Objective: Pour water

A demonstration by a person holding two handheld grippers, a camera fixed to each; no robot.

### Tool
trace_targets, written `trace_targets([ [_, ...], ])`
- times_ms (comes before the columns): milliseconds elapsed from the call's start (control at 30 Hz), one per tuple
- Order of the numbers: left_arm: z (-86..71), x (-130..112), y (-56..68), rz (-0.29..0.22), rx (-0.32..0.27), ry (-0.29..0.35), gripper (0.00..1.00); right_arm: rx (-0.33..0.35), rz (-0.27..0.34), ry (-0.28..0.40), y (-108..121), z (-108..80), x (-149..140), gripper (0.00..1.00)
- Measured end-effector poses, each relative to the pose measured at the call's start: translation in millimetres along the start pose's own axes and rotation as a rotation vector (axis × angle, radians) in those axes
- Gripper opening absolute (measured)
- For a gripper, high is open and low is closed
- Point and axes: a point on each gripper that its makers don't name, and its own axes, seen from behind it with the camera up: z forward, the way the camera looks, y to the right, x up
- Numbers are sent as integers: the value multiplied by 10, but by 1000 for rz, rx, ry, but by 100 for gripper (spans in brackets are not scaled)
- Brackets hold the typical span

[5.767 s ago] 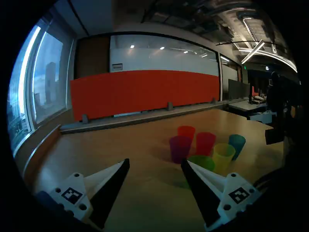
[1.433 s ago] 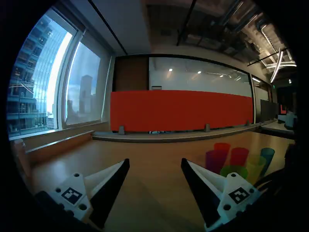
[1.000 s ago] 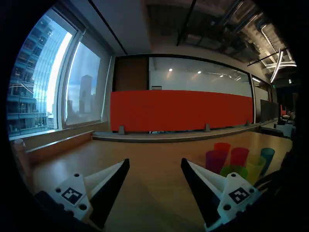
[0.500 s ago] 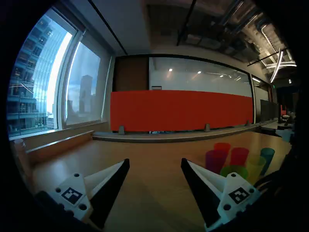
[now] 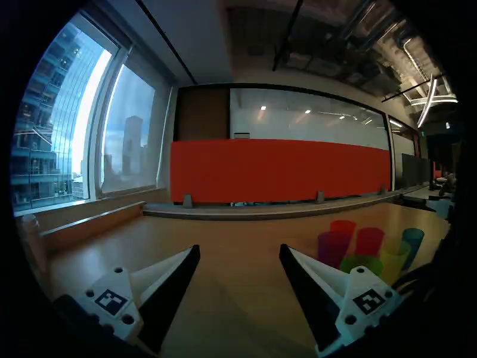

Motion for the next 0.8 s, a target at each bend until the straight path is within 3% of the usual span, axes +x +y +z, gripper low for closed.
trace_targets([
  [800,-7,-2,-5,0,0,0,99,3,0,-2,20,-9,-5,100],
])
